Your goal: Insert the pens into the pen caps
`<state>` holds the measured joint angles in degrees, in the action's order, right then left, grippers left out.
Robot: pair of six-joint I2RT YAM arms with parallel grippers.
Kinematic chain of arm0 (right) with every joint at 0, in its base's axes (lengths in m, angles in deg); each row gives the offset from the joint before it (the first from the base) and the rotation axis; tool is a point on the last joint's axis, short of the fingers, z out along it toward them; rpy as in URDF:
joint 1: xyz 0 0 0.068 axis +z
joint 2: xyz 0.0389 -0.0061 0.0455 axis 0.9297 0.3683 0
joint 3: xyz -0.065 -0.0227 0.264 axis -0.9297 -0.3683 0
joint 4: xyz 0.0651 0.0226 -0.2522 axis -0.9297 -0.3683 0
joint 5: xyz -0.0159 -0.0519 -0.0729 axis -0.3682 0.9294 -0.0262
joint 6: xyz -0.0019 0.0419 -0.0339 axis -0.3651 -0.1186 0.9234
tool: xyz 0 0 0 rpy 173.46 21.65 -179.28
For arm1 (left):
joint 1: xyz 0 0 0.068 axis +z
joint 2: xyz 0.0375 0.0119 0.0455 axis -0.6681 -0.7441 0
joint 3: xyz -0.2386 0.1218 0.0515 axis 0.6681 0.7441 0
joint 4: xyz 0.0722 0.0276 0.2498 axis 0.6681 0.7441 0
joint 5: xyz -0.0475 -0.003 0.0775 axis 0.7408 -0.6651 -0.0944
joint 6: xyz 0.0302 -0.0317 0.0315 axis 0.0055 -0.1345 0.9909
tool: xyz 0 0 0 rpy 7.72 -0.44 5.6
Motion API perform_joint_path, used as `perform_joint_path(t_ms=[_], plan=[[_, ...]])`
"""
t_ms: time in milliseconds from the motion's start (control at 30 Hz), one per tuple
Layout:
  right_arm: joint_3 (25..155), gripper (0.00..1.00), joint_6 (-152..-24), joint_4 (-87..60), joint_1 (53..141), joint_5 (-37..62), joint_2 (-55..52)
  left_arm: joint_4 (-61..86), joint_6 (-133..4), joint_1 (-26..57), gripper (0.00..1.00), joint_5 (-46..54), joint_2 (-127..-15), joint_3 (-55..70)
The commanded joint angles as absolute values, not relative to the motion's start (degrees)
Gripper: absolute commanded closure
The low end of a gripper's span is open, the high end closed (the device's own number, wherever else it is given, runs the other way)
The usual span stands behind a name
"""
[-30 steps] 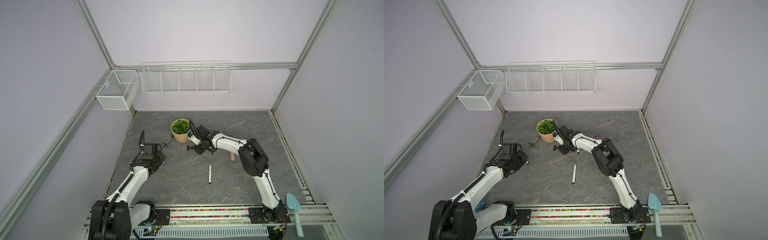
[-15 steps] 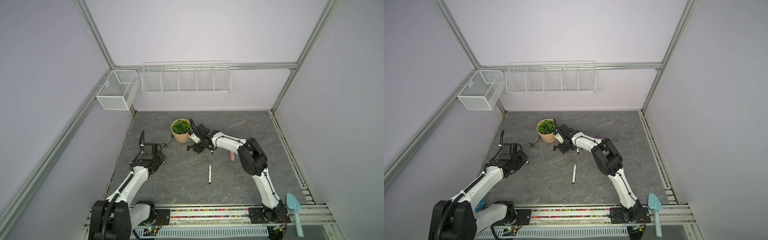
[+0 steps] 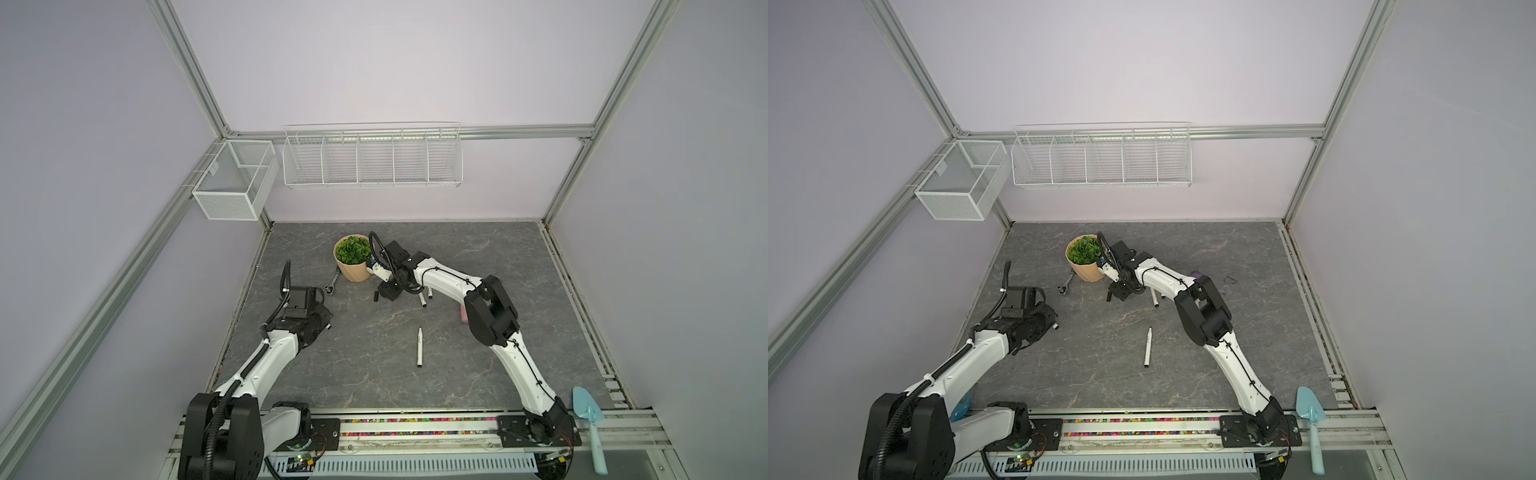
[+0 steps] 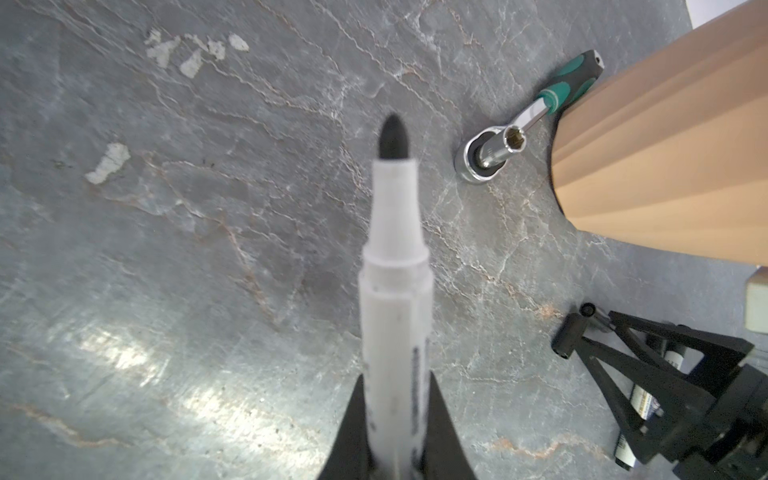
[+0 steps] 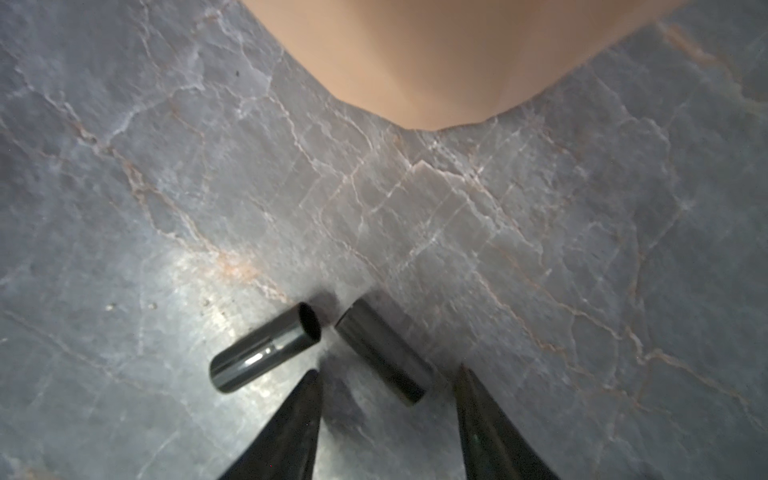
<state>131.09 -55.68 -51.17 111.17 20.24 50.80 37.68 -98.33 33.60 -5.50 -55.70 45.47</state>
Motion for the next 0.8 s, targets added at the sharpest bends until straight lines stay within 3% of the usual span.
perform_joint_path(t_ms=[0,333,567,767], plan=[[131.52,0.48,-52.25,-54.1,111.9,19.13,54.12,37.53,-98.18,33.39,1.0,-5.6,-55.79,43.33],[133.1,0.75,-54.56,-52.4,112.5,20.29,54.15,38.07,-98.41,33.39,1.0,-5.87,-55.94,43.32],[119.18,0.86,-60.76,-41.47,112.17,21.63,45.49,37.72,-98.43,33.34,1.0,-5.37,-56.09,43.32],[104.99,0.88,-69.43,-33.09,111.76,22.95,36.57,37.04,-98.26,33.04,1.0,-4.94,-55.73,43.78]])
